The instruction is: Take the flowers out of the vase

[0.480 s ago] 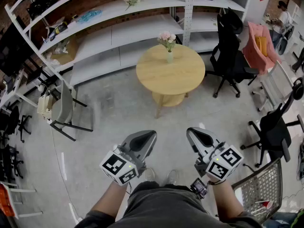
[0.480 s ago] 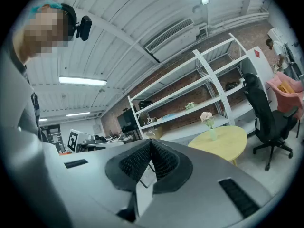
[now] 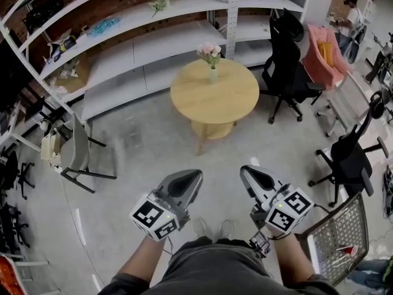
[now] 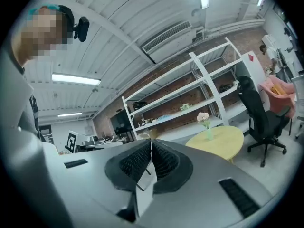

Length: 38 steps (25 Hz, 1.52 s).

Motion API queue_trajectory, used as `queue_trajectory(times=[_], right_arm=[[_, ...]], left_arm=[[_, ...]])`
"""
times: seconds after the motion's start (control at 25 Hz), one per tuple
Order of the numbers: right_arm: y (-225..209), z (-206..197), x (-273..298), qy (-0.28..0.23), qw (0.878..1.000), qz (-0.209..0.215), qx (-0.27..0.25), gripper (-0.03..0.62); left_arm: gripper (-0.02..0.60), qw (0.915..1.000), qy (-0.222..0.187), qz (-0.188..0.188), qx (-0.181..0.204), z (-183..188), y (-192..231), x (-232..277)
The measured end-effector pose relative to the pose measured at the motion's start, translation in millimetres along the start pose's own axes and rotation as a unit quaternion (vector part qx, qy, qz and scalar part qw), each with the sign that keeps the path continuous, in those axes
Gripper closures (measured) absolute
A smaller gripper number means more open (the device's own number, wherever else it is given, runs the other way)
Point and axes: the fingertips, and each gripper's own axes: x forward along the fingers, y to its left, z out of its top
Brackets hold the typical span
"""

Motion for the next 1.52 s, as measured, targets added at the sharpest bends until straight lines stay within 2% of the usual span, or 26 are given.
queue_trajectory(times=[0.2,0.48,0.68,1.04,1.52], right_arm=[[9,4,17,-0.018,0.999,-0.034,0.006,0.577],[16,7,41,-0.018,0.999,-0.045,0.004,0.577],[3,6,54,-0.013,0.999,-0.051,0.006,0.577],[-63,18,88,-0.026,0.998,-0.042,0.037,0.577],[-189,50,148,0.003,0.998,0.006,0.054,0.577]], left_arm=[[0.571,0.9999,-0.004,-0.013,0.006,10,23,-19],[0.571,0.9995,-0.007,-0.027,0.018,21,44,-28],[0.571,0.9995,-0.005,-0.029,0.013,19,63,-19],[0.571,0.9996,0.008,-0.021,0.016,22,101,38],[0.571,0.9993,0.016,0.034,0.005,33,167,159]])
